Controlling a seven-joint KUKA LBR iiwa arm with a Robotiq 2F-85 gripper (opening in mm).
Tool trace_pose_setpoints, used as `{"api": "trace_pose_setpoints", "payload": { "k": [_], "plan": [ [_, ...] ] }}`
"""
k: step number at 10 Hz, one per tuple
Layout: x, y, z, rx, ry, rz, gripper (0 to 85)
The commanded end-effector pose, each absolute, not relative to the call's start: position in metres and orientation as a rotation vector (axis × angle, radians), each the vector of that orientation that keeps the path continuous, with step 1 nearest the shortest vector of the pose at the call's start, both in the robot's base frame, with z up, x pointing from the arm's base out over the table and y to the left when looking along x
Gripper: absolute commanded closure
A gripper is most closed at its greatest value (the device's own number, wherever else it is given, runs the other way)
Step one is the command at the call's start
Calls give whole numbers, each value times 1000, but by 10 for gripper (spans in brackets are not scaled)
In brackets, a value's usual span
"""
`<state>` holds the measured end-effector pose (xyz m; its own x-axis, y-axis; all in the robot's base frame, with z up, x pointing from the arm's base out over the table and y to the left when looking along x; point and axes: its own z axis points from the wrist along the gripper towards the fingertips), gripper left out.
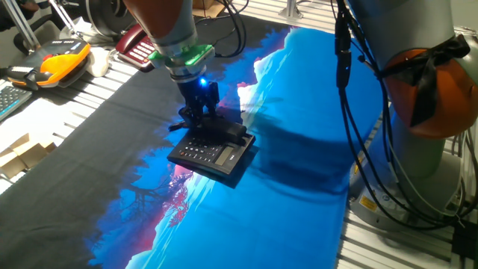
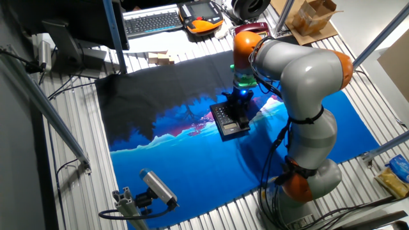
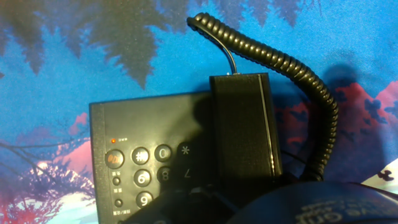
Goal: Place the handset of the telephone on the corresponding phone cradle
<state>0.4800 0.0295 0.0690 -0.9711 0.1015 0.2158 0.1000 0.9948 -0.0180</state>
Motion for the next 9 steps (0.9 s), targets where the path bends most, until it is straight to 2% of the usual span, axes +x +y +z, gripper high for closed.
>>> {"api": "trace_pose_setpoints", "payload": {
  "k": [1, 6, 9],
  "plan": [
    [480, 30, 69, -146, -2920, 10, 850],
    [472, 30, 75, -135, -2931, 17, 850],
    [467, 29, 66, -138, -2949, 22, 850]
  ]
}}
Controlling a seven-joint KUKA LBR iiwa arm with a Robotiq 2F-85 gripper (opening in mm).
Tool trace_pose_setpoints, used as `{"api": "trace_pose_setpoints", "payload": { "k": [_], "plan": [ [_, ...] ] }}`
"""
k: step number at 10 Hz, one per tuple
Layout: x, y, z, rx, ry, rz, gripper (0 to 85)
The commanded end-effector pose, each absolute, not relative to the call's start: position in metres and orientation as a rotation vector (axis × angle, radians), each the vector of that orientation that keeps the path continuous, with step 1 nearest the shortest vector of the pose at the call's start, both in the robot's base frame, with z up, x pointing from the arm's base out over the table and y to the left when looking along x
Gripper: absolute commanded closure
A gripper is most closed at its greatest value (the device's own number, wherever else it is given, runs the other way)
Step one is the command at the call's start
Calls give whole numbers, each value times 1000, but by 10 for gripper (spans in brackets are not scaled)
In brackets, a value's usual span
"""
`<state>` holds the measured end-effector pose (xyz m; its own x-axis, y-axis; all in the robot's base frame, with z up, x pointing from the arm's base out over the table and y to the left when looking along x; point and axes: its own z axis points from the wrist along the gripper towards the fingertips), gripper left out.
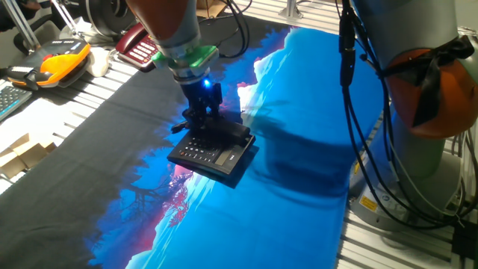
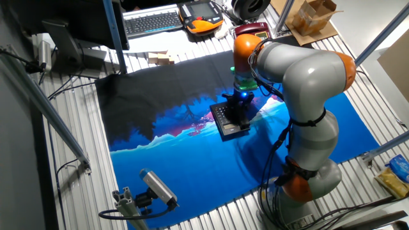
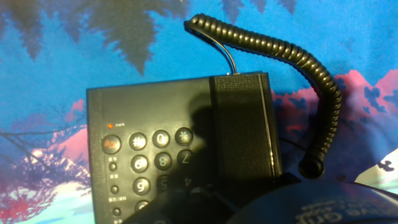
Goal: Place the handset of the telephone on the corresponding phone cradle
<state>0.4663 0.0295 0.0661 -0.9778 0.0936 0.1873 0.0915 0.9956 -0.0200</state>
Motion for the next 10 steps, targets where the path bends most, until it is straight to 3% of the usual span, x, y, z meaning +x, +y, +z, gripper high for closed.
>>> {"api": "trace_pose_setpoints", "payload": {
  "k": [1, 7, 8, 9, 10],
  "plan": [
    [466, 29, 65, -139, -2949, 16, 850],
    [462, 35, 60, -187, -2952, 7, 850],
    [463, 35, 60, -198, -2952, 11, 680],
    [463, 34, 61, -209, -2955, 19, 680],
    [464, 34, 62, -222, -2959, 30, 510]
  ]
}}
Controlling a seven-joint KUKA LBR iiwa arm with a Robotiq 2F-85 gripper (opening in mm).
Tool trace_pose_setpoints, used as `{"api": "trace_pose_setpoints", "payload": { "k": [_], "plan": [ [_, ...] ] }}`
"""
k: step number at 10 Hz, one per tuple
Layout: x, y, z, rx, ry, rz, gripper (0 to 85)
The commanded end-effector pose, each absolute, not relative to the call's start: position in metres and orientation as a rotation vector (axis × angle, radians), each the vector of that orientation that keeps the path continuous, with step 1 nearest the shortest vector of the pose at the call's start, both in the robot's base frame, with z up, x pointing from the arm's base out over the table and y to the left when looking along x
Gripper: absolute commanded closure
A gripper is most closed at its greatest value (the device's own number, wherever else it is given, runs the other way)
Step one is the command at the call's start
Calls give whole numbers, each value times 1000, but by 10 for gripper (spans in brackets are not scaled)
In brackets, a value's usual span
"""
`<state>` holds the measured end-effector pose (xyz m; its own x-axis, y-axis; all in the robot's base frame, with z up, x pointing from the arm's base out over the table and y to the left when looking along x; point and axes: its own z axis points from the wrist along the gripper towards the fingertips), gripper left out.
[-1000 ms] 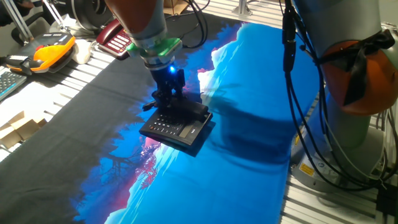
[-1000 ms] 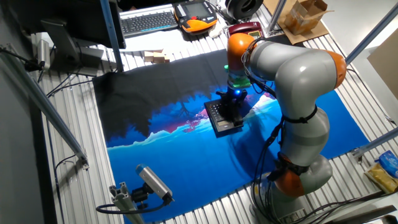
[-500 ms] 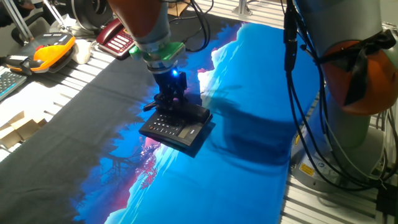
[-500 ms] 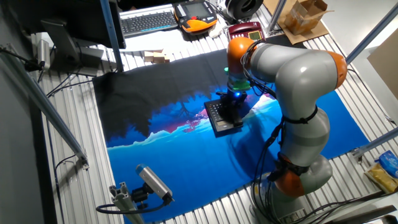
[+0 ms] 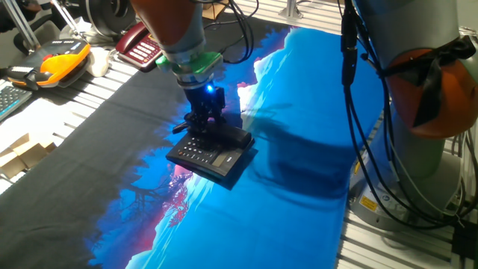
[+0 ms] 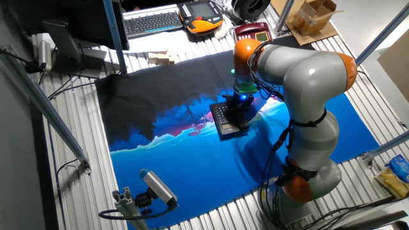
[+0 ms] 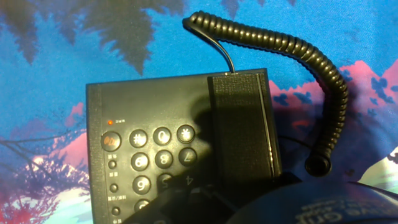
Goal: Place the handset of the telephone on the corresponding phone cradle
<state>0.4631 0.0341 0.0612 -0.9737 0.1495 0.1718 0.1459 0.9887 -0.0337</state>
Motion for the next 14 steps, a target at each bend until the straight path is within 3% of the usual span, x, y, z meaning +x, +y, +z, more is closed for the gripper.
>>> {"api": "trace_pose_setpoints", "payload": {
  "k": [1, 3, 4, 9, 14],
  "plan": [
    [464, 34, 62, -231, -2962, 36, 510],
    [464, 34, 62, -245, -2963, 38, 510],
    [464, 34, 62, -264, -2954, 37, 340],
    [467, 32, 68, -269, -2942, 39, 340],
    [485, 27, 104, -312, -2882, 1, 340]
  ]
}}
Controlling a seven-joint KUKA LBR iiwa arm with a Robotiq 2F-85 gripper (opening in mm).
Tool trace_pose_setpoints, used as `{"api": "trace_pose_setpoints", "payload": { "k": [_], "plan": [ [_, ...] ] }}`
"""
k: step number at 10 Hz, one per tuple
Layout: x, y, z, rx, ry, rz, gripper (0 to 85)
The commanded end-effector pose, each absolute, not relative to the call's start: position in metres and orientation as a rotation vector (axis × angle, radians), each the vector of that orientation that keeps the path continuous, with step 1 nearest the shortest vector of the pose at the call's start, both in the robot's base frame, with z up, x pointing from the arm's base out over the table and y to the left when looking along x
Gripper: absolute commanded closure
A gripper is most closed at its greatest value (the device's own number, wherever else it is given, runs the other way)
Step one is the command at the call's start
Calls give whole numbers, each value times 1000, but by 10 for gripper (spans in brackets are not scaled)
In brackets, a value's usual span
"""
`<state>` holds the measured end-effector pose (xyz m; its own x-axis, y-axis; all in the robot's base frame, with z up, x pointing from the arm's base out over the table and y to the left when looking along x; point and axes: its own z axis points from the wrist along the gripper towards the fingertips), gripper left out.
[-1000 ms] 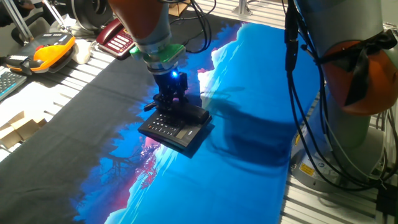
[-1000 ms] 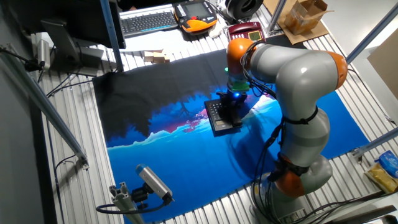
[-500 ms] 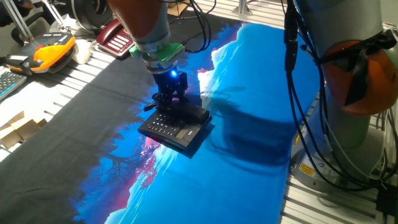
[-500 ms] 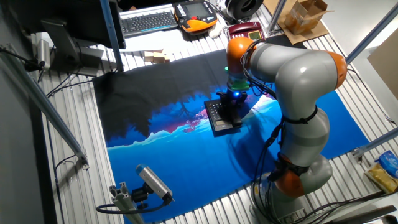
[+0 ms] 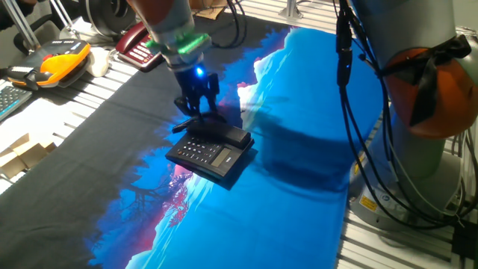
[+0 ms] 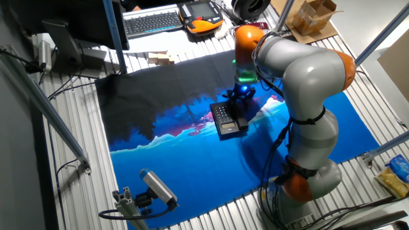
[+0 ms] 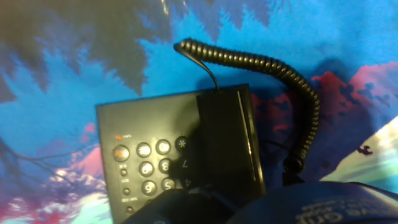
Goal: Place the handset of the telephone on the corresponding phone cradle
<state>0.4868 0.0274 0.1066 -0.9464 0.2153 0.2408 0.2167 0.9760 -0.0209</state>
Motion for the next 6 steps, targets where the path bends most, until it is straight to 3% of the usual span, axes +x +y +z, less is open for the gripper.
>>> {"api": "trace_pose_setpoints", "payload": {
  "k": [1, 4, 6],
  "plan": [
    [490, 28, 117, -334, -2871, -17, 340],
    [494, 27, 140, -331, -2894, -112, 850],
    [494, 20, 146, -326, -2975, -110, 850]
  ]
}}
